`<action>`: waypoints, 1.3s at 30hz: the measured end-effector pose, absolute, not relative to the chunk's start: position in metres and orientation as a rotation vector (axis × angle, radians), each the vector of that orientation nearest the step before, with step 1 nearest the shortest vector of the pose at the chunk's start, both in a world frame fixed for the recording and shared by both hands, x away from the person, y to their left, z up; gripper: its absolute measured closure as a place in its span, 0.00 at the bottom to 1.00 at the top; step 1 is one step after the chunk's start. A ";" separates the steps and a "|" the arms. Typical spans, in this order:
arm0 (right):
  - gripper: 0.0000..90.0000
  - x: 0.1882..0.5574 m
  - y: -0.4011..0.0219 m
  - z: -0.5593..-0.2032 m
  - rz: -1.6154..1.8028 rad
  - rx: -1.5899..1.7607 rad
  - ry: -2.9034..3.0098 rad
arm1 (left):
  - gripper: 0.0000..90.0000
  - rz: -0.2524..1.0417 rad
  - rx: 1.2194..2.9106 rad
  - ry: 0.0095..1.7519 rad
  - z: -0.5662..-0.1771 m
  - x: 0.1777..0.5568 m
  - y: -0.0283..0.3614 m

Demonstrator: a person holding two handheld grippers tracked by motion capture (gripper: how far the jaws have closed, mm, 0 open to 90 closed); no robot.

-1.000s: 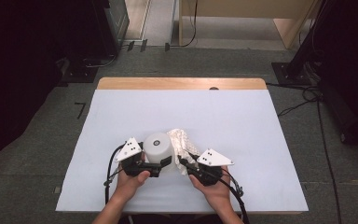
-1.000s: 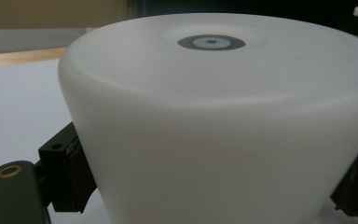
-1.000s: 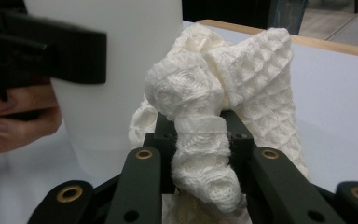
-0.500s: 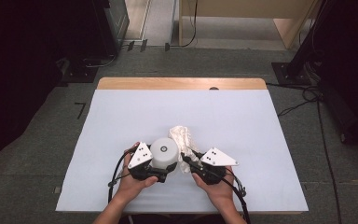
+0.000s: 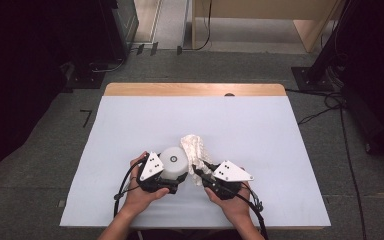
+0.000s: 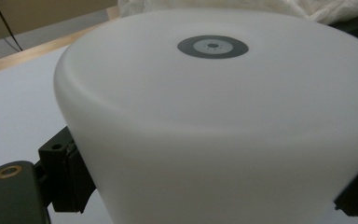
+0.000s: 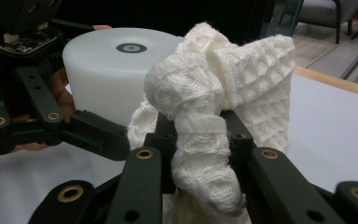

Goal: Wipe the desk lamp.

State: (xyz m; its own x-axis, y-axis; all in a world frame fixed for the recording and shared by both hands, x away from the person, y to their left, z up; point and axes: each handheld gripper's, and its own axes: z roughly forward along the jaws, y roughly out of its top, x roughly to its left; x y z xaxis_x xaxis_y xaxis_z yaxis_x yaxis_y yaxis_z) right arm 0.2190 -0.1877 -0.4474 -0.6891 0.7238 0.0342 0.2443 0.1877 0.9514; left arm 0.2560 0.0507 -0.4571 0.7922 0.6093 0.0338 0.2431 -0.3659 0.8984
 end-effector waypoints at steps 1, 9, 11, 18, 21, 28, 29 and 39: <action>0.81 0.219 -0.188 -0.448 1.510 0.906 2.045 | 0.10 0.448 1.950 0.641 -0.457 0.256 0.050; 0.81 0.221 -0.189 -0.449 1.514 0.917 2.045 | 0.10 0.421 1.876 0.543 -0.449 0.247 0.052; 0.81 0.221 -0.189 -0.449 1.523 0.920 2.052 | 0.10 0.404 1.852 0.550 -0.448 0.248 0.054; 0.81 0.225 -0.185 -0.460 1.517 0.960 2.114 | 0.09 0.393 1.755 0.635 -0.444 0.253 0.064; 0.81 0.226 -0.184 -0.461 1.497 0.974 2.116 | 0.09 0.418 1.759 0.703 -0.449 0.259 0.066; 0.81 0.229 -0.195 -0.457 1.502 1.034 2.061 | 0.09 0.537 1.848 0.733 -0.466 0.264 0.062; 0.81 0.229 -0.196 -0.457 1.503 1.039 2.053 | 0.09 0.553 1.866 0.721 -0.467 0.264 0.061; 0.81 0.230 -0.204 -0.455 1.506 1.061 2.027 | 0.08 0.567 1.888 0.746 -0.477 0.261 0.067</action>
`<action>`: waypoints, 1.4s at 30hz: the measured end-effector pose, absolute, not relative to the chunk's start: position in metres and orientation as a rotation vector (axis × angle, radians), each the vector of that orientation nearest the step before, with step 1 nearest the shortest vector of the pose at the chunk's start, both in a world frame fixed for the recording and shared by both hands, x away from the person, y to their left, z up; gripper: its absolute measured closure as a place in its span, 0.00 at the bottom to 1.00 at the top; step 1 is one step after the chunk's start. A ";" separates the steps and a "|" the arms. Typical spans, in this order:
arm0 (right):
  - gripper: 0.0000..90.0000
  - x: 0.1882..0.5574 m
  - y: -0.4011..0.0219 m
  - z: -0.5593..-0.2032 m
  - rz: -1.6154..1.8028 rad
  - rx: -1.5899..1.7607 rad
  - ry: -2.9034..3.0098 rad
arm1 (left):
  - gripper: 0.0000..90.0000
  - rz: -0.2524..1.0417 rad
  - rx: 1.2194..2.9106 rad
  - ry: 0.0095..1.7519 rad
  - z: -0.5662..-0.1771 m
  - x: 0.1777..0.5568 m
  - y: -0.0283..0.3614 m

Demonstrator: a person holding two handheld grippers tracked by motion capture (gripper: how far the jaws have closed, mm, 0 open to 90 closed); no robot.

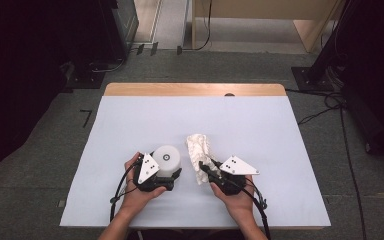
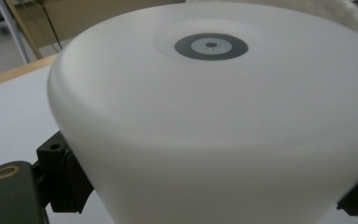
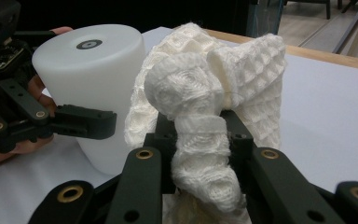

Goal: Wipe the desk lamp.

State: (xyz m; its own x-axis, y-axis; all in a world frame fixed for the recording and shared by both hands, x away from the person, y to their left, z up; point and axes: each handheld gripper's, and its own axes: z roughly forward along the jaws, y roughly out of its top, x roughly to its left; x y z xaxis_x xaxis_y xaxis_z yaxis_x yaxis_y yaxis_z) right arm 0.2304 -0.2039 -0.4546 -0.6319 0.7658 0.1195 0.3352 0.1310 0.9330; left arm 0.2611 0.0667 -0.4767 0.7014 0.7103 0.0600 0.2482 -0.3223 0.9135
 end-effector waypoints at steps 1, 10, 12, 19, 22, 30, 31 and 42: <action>0.81 0.230 -0.204 -0.455 1.505 1.061 2.026 | 0.08 0.572 1.887 0.753 -0.477 0.260 0.067; 0.81 0.231 -0.208 -0.452 1.512 1.070 2.004 | 0.01 0.714 1.824 0.936 -0.474 0.242 0.049; 0.81 0.231 -0.208 -0.452 1.512 1.073 2.003 | 0.01 0.746 1.818 0.980 -0.475 0.240 0.044; 0.81 0.230 -0.205 -0.454 1.507 1.068 2.016 | 0.09 0.677 1.789 0.987 -0.471 0.244 0.052; 0.81 0.230 -0.203 -0.455 1.504 1.062 2.027 | 0.10 0.588 1.779 0.962 -0.470 0.249 0.058; 0.81 0.227 -0.191 -0.457 1.514 1.027 2.059 | 0.10 0.362 1.688 0.828 -0.451 0.254 0.069; 0.81 0.226 -0.189 -0.457 1.512 1.025 2.067 | 0.10 0.345 1.678 0.815 -0.449 0.253 0.069; 0.81 0.226 -0.190 -0.457 1.519 1.045 2.055 | 0.10 0.226 1.739 0.681 -0.448 0.252 0.060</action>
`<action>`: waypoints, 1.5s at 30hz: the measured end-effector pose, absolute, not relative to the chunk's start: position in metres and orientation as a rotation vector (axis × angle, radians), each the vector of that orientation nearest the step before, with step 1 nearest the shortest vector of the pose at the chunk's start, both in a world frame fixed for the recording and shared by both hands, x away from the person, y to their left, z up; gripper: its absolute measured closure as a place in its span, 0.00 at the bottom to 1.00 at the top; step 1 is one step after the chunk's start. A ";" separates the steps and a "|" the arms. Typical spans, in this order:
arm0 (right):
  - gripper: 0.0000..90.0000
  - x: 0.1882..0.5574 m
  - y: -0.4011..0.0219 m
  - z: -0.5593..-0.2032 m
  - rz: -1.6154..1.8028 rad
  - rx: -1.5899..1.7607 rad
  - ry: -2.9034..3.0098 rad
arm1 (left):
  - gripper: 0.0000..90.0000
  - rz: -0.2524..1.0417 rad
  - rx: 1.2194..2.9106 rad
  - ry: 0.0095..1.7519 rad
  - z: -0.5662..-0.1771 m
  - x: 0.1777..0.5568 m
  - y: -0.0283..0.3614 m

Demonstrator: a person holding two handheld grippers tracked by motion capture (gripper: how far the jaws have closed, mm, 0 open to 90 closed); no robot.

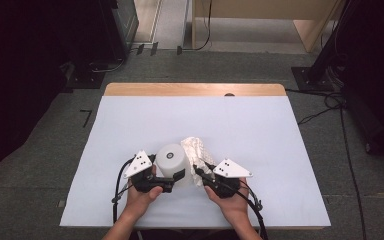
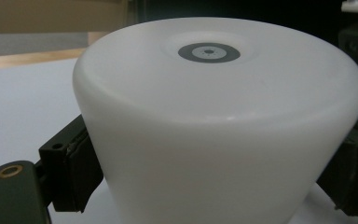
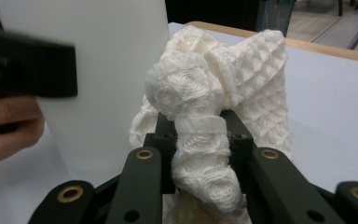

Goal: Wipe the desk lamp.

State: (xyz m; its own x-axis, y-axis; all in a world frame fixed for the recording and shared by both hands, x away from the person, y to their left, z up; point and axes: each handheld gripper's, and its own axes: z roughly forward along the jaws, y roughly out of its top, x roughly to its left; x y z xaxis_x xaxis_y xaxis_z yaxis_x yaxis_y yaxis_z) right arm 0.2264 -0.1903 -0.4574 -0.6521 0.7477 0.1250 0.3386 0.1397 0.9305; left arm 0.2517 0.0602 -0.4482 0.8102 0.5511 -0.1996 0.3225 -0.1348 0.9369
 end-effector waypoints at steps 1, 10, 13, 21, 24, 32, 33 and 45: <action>0.81 0.226 -0.192 -0.456 1.522 1.048 2.049 | 0.10 0.222 1.753 0.675 -0.450 0.251 0.058; 0.81 0.226 -0.199 -0.448 1.549 1.046 2.011 | 0.10 0.185 1.825 0.648 -0.456 0.253 0.049; 0.81 0.226 -0.199 -0.448 1.556 1.043 2.010 | 0.10 0.193 1.820 0.647 -0.455 0.253 0.051; 0.81 0.225 -0.190 -0.455 1.541 1.040 2.052 | 0.10 0.212 1.742 0.670 -0.443 0.256 0.066; 0.81 0.225 -0.185 -0.457 1.536 1.026 2.072 | 0.10 0.216 1.709 0.701 -0.441 0.259 0.073; 0.81 0.221 -0.177 -0.459 1.533 0.993 2.101 | 0.10 0.228 1.679 0.761 -0.441 0.264 0.082; 0.81 0.221 -0.177 -0.458 1.531 0.993 2.101 | 0.10 0.220 1.688 0.756 -0.441 0.264 0.081; 0.81 0.223 -0.194 -0.447 1.556 1.014 2.021 | 0.10 0.159 1.868 0.645 -0.454 0.261 0.055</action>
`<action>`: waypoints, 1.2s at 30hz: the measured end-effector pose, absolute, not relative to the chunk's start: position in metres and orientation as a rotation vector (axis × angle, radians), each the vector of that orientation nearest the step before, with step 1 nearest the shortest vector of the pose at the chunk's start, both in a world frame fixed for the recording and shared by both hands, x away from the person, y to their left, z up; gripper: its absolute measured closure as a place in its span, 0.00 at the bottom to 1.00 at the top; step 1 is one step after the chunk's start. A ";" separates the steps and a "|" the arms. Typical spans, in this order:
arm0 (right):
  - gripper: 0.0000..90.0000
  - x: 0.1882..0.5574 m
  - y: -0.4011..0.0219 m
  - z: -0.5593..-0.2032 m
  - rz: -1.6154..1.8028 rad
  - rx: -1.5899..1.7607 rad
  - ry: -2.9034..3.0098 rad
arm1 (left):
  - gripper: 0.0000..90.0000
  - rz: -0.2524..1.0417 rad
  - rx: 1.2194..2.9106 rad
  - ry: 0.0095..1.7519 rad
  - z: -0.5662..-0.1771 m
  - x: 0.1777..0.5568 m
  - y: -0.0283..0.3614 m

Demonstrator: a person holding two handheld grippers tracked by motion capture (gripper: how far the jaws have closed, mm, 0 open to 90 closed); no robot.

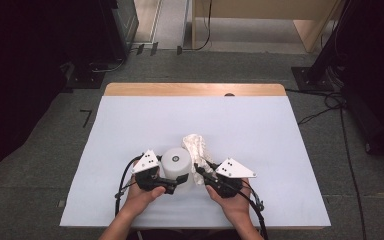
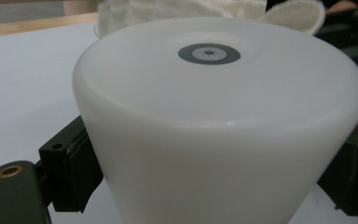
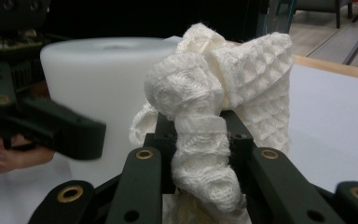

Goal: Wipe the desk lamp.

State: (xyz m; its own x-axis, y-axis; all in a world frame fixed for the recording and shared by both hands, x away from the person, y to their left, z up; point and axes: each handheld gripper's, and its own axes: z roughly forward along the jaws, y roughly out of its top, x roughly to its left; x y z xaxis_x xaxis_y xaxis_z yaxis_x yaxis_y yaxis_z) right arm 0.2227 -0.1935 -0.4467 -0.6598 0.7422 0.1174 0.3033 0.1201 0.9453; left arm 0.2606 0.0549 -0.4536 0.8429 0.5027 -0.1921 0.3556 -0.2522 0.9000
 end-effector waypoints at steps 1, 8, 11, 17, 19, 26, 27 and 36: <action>0.81 0.223 -0.194 -0.446 1.559 1.013 2.015 | 0.10 0.161 1.883 0.638 -0.454 0.261 0.054; 0.81 0.223 -0.194 -0.446 1.556 1.001 2.021 | 0.10 0.187 1.876 0.643 -0.451 0.260 0.056; 0.81 0.223 -0.191 -0.450 1.547 1.003 2.039 | 0.10 0.172 1.819 0.651 -0.445 0.260 0.062; 0.81 0.222 -0.181 -0.456 1.538 0.990 2.083 | 0.10 0.206 1.728 0.695 -0.438 0.263 0.077; 0.81 0.221 -0.178 -0.458 1.533 0.986 2.097 | 0.10 0.217 1.710 0.720 -0.437 0.264 0.080; 0.81 0.221 -0.179 -0.457 1.527 0.987 2.095 | 0.10 0.180 1.751 0.708 -0.443 0.266 0.075; 0.81 0.221 -0.180 -0.457 1.529 0.991 2.092 | 0.10 0.178 1.765 0.701 -0.444 0.266 0.074; 0.81 0.222 -0.190 -0.448 1.554 0.992 2.038 | 0.10 0.263 1.917 0.669 -0.453 0.262 0.055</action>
State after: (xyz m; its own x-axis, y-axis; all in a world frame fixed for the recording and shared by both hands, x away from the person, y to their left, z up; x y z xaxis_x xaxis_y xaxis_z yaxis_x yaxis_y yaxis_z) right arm 0.2220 -0.1901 -0.4481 -0.6730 0.7318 0.1080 0.2979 0.1344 0.9451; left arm 0.2616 0.0547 -0.4532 0.8203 0.5603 -0.1148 0.3318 -0.3028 0.8934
